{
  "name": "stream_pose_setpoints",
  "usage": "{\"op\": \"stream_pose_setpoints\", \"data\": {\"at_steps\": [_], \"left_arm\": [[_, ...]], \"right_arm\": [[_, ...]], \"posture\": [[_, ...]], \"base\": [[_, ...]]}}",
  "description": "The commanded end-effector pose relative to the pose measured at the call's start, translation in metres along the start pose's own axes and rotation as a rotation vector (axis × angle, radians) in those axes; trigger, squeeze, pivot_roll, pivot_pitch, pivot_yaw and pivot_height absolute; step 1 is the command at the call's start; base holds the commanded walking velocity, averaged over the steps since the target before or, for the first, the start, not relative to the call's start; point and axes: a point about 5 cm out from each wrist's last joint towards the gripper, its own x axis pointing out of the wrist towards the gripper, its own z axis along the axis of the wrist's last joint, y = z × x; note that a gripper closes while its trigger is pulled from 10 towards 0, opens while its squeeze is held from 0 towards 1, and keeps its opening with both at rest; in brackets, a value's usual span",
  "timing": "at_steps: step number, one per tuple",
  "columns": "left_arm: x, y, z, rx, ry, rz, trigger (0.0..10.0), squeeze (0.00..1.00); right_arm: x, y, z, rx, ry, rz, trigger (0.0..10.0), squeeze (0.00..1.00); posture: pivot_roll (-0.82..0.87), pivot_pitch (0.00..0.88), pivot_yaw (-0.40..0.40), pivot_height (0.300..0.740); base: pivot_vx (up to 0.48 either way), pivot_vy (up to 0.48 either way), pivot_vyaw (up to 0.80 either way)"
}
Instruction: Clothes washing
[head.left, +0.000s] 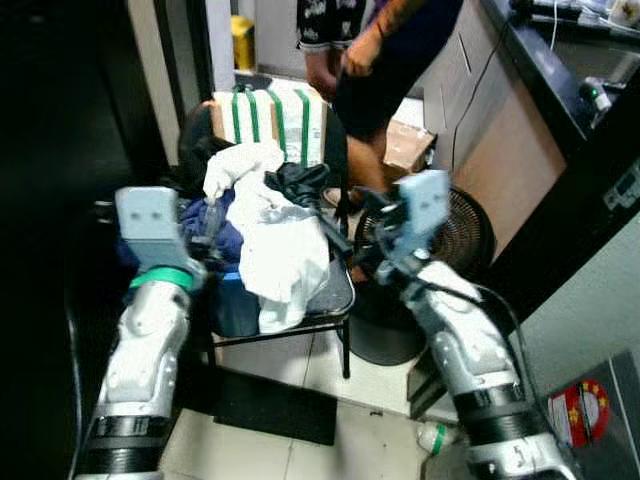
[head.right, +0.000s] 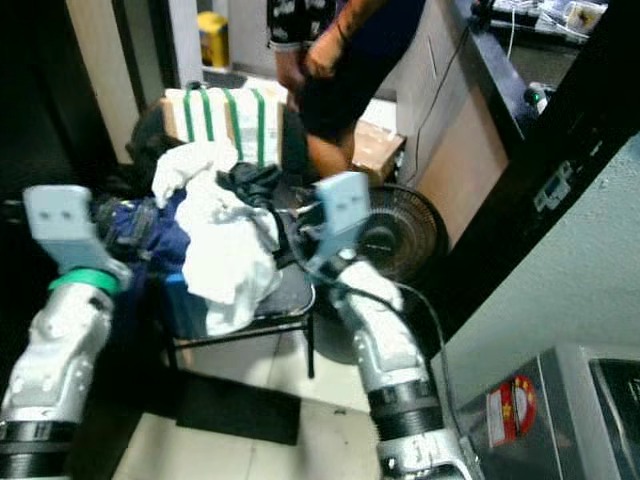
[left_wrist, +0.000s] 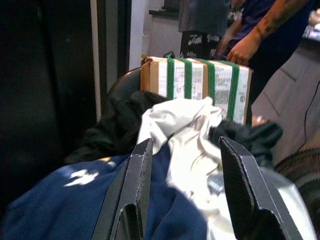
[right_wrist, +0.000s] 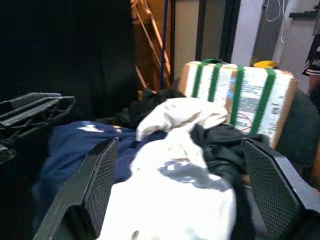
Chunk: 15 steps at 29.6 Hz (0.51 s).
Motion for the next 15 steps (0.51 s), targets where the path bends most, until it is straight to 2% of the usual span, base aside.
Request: {"op": "stream_pose_setpoints", "data": {"at_steps": [1, 4, 10, 15], "left_arm": [[0.000, -0.005, -0.002, -0.003, 0.018, -0.009, 10.0, 0.00], [0.001, -0.005, -0.002, 0.008, 0.024, -0.008, 10.0, 0.00], [0.001, -0.005, 0.003, 0.000, 0.016, -0.015, 10.0, 0.00], [0.002, -0.005, 0.008, -0.008, 0.003, -0.009, 10.0, 0.00]], "right_arm": [[-0.004, -0.003, -0.001, -0.013, 0.018, -0.013, 10.0, 0.00], [-0.003, -0.001, -0.001, -0.011, 0.019, -0.003, 10.0, 0.00], [0.009, 0.016, 0.008, 0.022, -0.018, 0.057, 10.0, 0.00], [0.010, 0.027, 0.008, 0.055, -0.024, 0.094, 10.0, 0.00]], "posture": [[0.04, 0.004, -0.080, 0.740], [0.04, 0.004, -0.080, 0.740], [0.04, 0.012, -0.118, 0.740], [0.03, 0.016, -0.119, 0.740]], "base": [[0.450, 0.000, 0.00], [0.450, 0.000, 0.00], [0.434, 0.000, 0.00], [0.432, 0.000, 0.00]]}}
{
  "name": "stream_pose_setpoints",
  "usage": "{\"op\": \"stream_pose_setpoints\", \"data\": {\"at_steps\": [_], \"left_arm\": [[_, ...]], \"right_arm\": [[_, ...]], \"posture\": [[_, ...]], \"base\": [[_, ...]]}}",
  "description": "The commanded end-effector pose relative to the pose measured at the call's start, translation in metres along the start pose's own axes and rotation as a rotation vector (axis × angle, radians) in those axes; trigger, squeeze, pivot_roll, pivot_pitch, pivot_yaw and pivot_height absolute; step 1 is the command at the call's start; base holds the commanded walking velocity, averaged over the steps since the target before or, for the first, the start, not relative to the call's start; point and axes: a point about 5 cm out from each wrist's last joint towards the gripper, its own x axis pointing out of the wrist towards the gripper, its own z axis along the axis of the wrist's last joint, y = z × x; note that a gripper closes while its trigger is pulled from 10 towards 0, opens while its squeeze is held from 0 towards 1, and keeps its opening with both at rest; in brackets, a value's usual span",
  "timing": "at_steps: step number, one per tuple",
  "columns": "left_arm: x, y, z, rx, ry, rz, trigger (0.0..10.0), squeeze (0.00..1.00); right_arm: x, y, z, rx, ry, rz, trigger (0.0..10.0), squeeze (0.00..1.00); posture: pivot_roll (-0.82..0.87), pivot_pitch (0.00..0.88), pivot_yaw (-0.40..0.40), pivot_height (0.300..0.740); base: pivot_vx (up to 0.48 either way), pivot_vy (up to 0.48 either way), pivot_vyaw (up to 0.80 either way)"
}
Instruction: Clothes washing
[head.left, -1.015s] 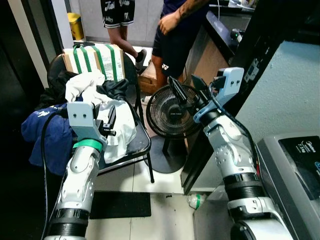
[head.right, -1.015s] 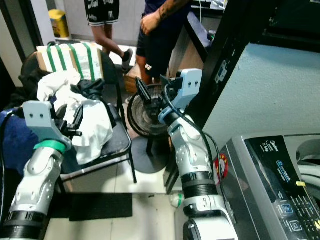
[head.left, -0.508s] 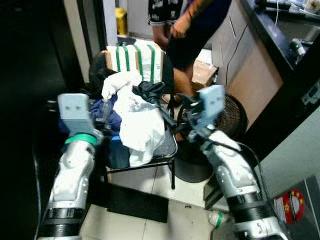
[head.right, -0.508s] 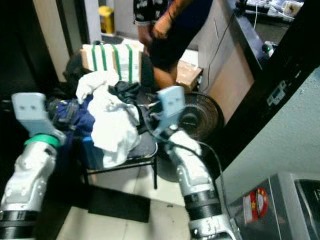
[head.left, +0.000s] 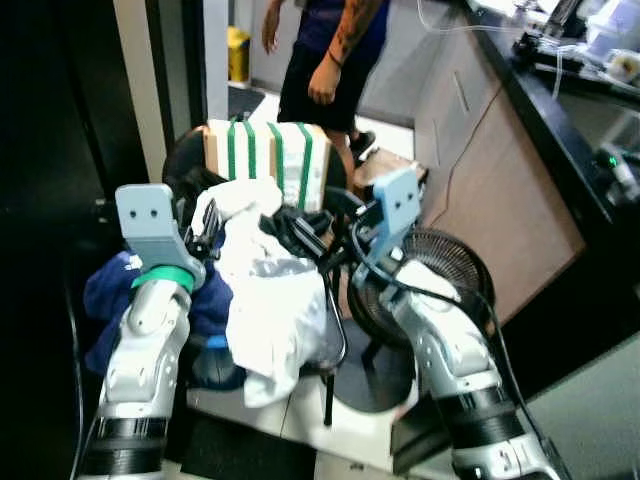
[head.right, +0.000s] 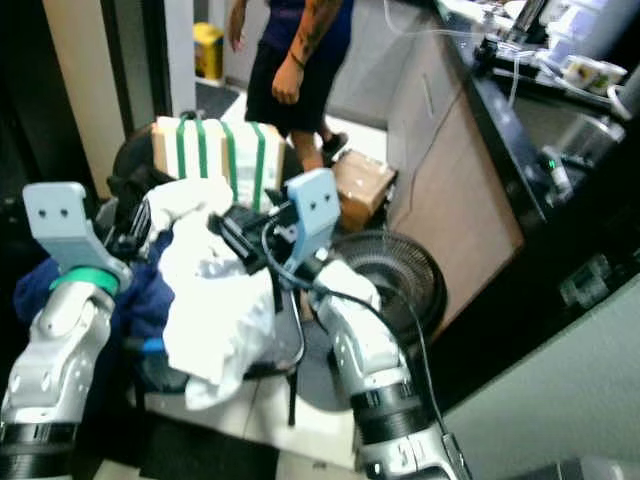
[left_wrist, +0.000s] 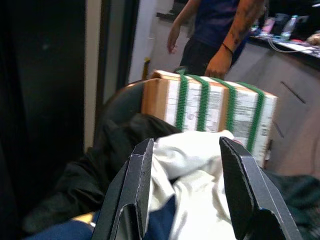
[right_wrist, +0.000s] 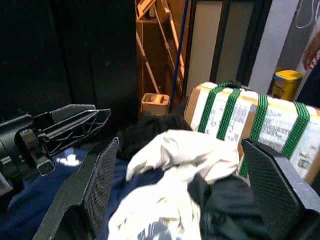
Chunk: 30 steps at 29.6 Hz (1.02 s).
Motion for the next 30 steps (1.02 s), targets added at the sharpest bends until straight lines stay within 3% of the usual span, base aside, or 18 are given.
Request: {"op": "stream_pose_setpoints", "data": {"at_steps": [1, 5, 9, 12, 15, 19, 20, 22, 25, 28, 30], "left_arm": [[0.000, -0.007, 0.000, -0.016, 0.003, -0.017, 10.0, 0.00], [0.001, -0.007, -0.004, -0.026, 0.037, 0.017, 10.0, 0.00], [0.002, -0.004, -0.008, -0.031, 0.042, 0.063, 10.0, 0.00], [0.004, -0.009, -0.003, -0.042, 0.003, 0.037, 10.0, 0.00], [0.006, -0.006, -0.008, -0.031, 0.029, 0.046, 10.0, 0.00], [0.008, -0.008, -0.007, -0.025, 0.030, 0.025, 10.0, 0.00], [0.010, -0.004, -0.009, -0.061, 0.028, 0.035, 10.0, 0.00], [0.010, -0.004, -0.009, -0.061, 0.028, 0.035, 10.0, 0.00], [0.011, -0.002, -0.013, -0.045, 0.043, 0.030, 10.0, 0.00], [0.007, 0.003, -0.016, 0.058, 0.063, -0.062, 10.0, 0.00], [0.007, 0.003, -0.016, 0.058, 0.063, -0.062, 10.0, 0.00]], "right_arm": [[-0.003, 0.001, -0.001, 0.018, 0.005, 0.003, 10.0, 0.00], [0.000, 0.017, -0.006, 0.047, 0.020, 0.053, 10.0, 0.00], [0.002, 0.014, -0.013, 0.052, 0.048, 0.018, 10.0, 0.00], [0.007, 0.005, -0.021, 0.036, 0.097, -0.062, 10.0, 0.00], [0.014, -0.007, -0.020, 0.049, 0.093, -0.170, 10.0, 0.00], [0.017, -0.016, -0.017, 0.052, 0.082, -0.210, 10.0, 0.00], [0.018, -0.030, -0.017, 0.027, 0.112, -0.270, 10.0, 0.00], [0.018, -0.030, -0.017, 0.027, 0.112, -0.270, 10.0, 0.00], [0.018, -0.038, -0.022, 0.034, 0.161, -0.287, 10.0, 0.00], [0.008, -0.057, -0.042, 0.006, 0.296, -0.354, 10.0, 0.00], [0.008, -0.057, -0.042, 0.006, 0.296, -0.354, 10.0, 0.00]], "posture": [[0.03, 0.016, -0.119, 0.740], [0.05, 0.024, -0.134, 0.740], [0.07, 0.038, -0.143, 0.740], [0.08, 0.018, -0.135, 0.740], [0.10, 0.025, -0.136, 0.740], [0.09, 0.017, -0.120, 0.740], [0.06, 0.000, -0.102, 0.740], [0.06, 0.000, -0.102, 0.740], [0.06, 0.000, -0.088, 0.740], [0.04, 0.000, -0.081, 0.740], [0.04, 0.000, -0.081, 0.740]], "base": [[0.428, 0.000, 0.00], [0.294, 0.000, 0.00], [0.000, 0.000, 0.00], [0.000, 0.000, 0.00], [0.000, 0.000, 0.00], [0.000, 0.000, 0.00], [0.000, 0.000, 0.00], [0.000, 0.000, 0.00], [0.000, 0.000, 0.00], [0.000, 0.000, 0.00], [0.000, 0.000, 0.00]]}}
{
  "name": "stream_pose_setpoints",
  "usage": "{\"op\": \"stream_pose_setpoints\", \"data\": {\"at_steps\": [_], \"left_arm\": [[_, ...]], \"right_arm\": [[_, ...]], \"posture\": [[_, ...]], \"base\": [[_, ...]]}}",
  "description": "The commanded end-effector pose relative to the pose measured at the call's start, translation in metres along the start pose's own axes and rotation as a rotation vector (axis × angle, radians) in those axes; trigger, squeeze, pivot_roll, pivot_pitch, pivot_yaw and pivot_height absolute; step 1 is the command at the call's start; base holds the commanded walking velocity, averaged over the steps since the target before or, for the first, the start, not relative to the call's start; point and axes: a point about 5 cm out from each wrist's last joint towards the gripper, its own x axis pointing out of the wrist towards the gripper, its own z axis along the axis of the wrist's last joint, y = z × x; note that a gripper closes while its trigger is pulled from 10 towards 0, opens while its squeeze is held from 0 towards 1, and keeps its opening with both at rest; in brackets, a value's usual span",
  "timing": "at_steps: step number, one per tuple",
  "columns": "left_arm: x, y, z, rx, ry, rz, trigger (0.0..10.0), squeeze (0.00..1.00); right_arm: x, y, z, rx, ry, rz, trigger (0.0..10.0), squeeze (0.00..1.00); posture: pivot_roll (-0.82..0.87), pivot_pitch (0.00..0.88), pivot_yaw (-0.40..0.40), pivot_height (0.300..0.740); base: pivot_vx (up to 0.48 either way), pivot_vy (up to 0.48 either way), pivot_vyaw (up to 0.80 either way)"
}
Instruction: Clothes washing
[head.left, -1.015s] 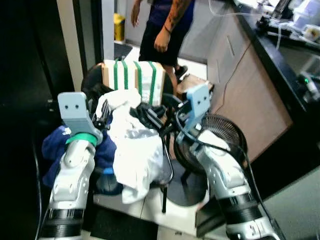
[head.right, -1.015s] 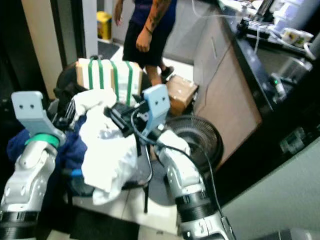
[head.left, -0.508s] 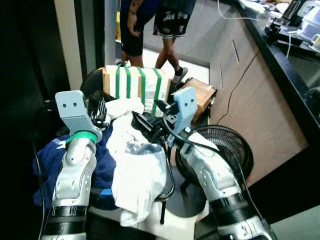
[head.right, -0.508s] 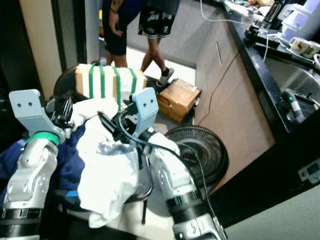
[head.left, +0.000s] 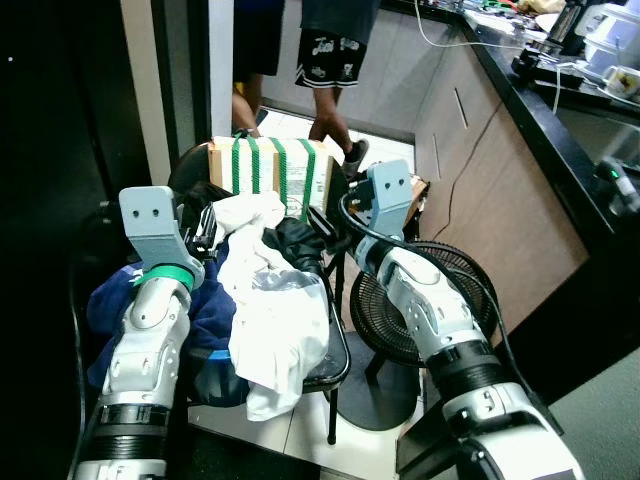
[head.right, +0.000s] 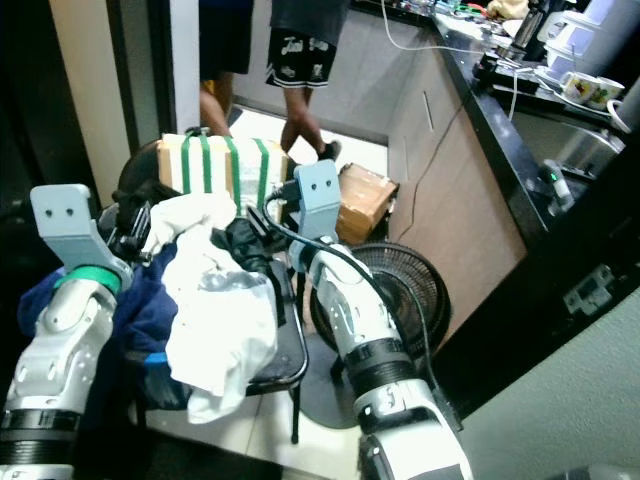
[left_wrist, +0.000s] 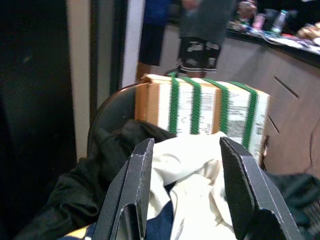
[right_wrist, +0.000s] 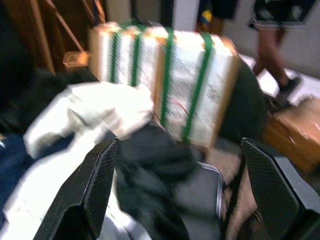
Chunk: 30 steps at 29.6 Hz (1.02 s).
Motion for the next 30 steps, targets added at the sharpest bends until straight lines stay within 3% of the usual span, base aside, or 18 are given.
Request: {"op": "stream_pose_setpoints", "data": {"at_steps": [1, 4, 5, 11, 14, 18, 26, 29, 30], "left_arm": [[-0.004, 0.001, -0.012, 0.035, 0.052, -0.021, 10.0, 0.00], [-0.007, 0.009, -0.013, 0.072, 0.070, -0.019, 10.0, 0.00], [-0.015, 0.028, -0.014, 0.113, 0.105, 0.012, 10.0, 0.00], [-0.022, 0.038, -0.014, 0.144, 0.123, 0.025, 10.0, 0.00], [-0.034, 0.045, -0.018, 0.153, 0.155, 0.031, 10.0, 0.00], [-0.035, 0.041, -0.018, 0.151, 0.174, -0.018, 10.0, 0.00], [-0.034, 0.043, -0.014, 0.141, 0.164, -0.014, 10.0, 0.00], [-0.038, 0.034, -0.019, 0.145, 0.192, -0.043, 10.0, 0.00], [-0.040, 0.031, -0.020, 0.148, 0.206, -0.061, 10.0, 0.00]], "right_arm": [[-0.002, -0.013, -0.010, 0.001, 0.065, -0.046, 10.0, 1.00], [-0.003, -0.016, -0.017, 0.002, 0.099, -0.028, 10.0, 1.00], [-0.002, -0.005, -0.028, 0.026, 0.141, 0.111, 10.0, 1.00], [-0.002, 0.009, -0.036, 0.022, 0.166, 0.224, 10.0, 1.00], [-0.002, 0.024, -0.046, 0.038, 0.158, 0.280, 10.0, 1.00], [-0.006, 0.057, -0.041, 0.122, 0.041, 0.526, 10.0, 1.00], [-0.010, 0.064, -0.045, 0.120, 0.034, 0.606, 10.0, 1.00], [-0.014, 0.058, -0.059, 0.138, 0.077, 0.566, 10.0, 1.00], [-0.013, 0.055, -0.065, 0.125, 0.135, 0.531, 10.0, 1.00]], "posture": [[0.05, 0.000, -0.092, 0.740], [0.06, 0.000, -0.102, 0.740], [0.06, 0.034, -0.080, 0.740], [0.07, 0.039, -0.052, 0.740], [0.08, 0.062, -0.001, 0.740], [0.08, 0.080, 0.030, 0.740], [0.08, 0.082, 0.036, 0.740], [0.08, 0.107, 0.048, 0.740], [0.09, 0.111, 0.052, 0.740]], "base": [[0.000, 0.000, 0.00], [0.000, 0.000, 0.00], [0.000, 0.000, 0.00], [0.000, 0.000, 0.00], [0.000, 0.000, 0.00], [0.000, 0.000, 0.00], [0.000, 0.000, 0.00], [0.000, 0.000, 0.00], [0.000, 0.000, 0.00]]}}
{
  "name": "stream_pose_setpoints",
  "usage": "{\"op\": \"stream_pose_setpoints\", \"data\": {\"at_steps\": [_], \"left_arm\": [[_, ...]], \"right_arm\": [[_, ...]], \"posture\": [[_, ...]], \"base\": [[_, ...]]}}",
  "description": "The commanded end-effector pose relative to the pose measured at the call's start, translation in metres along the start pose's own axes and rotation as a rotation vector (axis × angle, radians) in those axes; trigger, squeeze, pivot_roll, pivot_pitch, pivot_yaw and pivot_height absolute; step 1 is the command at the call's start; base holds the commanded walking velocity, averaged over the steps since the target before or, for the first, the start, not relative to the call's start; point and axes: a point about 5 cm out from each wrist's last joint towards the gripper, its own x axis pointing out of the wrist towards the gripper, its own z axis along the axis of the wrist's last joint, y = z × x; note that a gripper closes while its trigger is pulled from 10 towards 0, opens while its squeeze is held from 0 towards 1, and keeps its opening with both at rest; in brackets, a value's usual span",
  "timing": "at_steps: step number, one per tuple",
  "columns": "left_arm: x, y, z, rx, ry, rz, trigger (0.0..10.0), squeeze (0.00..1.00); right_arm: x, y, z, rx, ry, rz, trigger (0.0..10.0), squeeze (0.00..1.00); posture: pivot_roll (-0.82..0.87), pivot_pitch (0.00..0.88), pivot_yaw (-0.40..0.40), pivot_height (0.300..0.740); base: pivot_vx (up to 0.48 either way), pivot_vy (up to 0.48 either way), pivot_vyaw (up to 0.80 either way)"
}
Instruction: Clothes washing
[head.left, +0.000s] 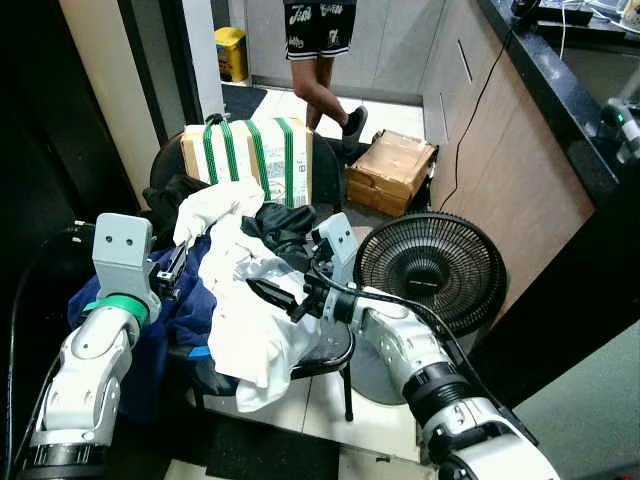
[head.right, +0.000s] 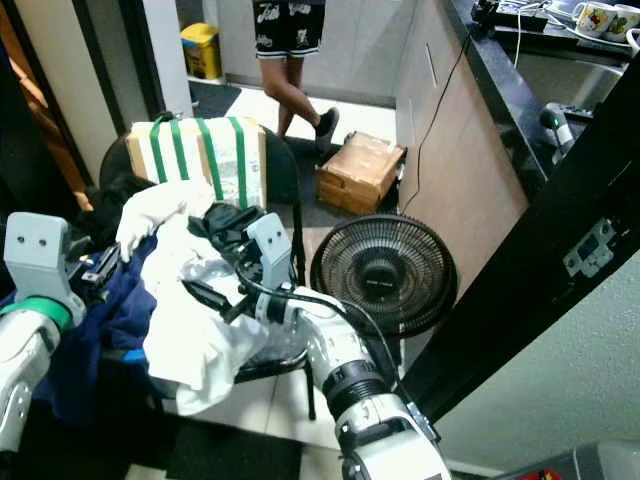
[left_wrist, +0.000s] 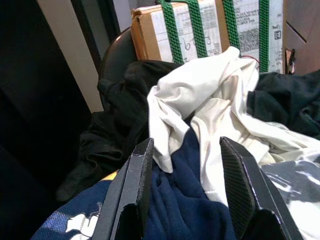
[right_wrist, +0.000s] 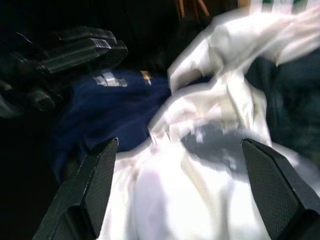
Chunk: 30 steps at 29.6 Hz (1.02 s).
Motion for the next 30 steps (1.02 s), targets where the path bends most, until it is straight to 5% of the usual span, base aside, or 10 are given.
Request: {"op": "stream_pose_setpoints", "data": {"at_steps": [1, 4, 11, 12, 16, 17, 19, 20, 26, 30], "left_arm": [[-0.005, -0.007, -0.006, 0.003, 0.042, -0.040, 10.0, 0.00], [-0.007, -0.006, -0.007, 0.022, 0.073, -0.095, 10.0, 0.00], [-0.006, 0.001, -0.005, 0.039, 0.098, -0.110, 10.0, 0.00], [-0.006, 0.001, -0.004, 0.042, 0.100, -0.116, 10.0, 0.00], [-0.006, -0.001, -0.002, 0.044, 0.105, -0.134, 10.0, 0.00], [-0.004, -0.002, 0.000, 0.042, 0.100, -0.137, 10.0, 0.00], [-0.003, -0.002, 0.002, 0.041, 0.100, -0.140, 10.0, 0.00], [-0.002, -0.002, 0.002, 0.040, 0.096, -0.141, 10.0, 0.00], [0.003, -0.003, 0.007, 0.026, 0.069, -0.151, 10.0, 0.00], [-0.002, -0.016, 0.010, -0.015, 0.035, -0.263, 10.0, 0.00]], "right_arm": [[-0.005, -0.006, -0.018, 0.028, 0.099, -0.064, 10.0, 1.00], [-0.009, -0.019, -0.024, 0.042, 0.189, -0.209, 10.0, 1.00], [-0.010, -0.026, -0.022, 0.057, 0.204, -0.274, 10.0, 0.98], [-0.010, -0.027, -0.021, 0.046, 0.203, -0.274, 10.0, 0.00], [-0.010, -0.028, -0.016, 0.041, 0.185, -0.271, 10.0, 0.00], [-0.011, -0.030, -0.013, 0.048, 0.162, -0.281, 4.7, 0.00], [-0.011, -0.031, -0.012, 0.053, 0.153, -0.292, 4.7, 0.00], [-0.012, -0.032, -0.012, 0.058, 0.148, -0.293, 0.0, 0.00], [-0.013, -0.035, -0.006, 0.058, 0.117, -0.311, 0.0, 0.00], [-0.015, -0.034, -0.004, 0.069, 0.085, -0.294, 0.0, 0.00]], "posture": [[0.09, 0.121, 0.060, 0.740], [0.10, 0.144, 0.079, 0.740], [0.11, 0.168, 0.103, 0.740], [0.12, 0.172, 0.112, 0.740], [0.12, 0.173, 0.117, 0.740], [0.12, 0.171, 0.124, 0.740], [0.12, 0.171, 0.124, 0.740], [0.11, 0.161, 0.129, 0.740], [0.11, 0.161, 0.129, 0.740], [0.09, 0.148, 0.122, 0.740]], "base": [[0.000, 0.000, 0.00], [0.000, 0.000, 0.00], [0.000, 0.000, 0.00], [0.000, 0.000, 0.00], [0.000, 0.000, 0.00], [0.000, 0.000, 0.00], [0.000, 0.000, 0.00], [0.000, 0.000, 0.00], [0.000, 0.000, 0.00], [0.000, 0.000, 0.00]]}}
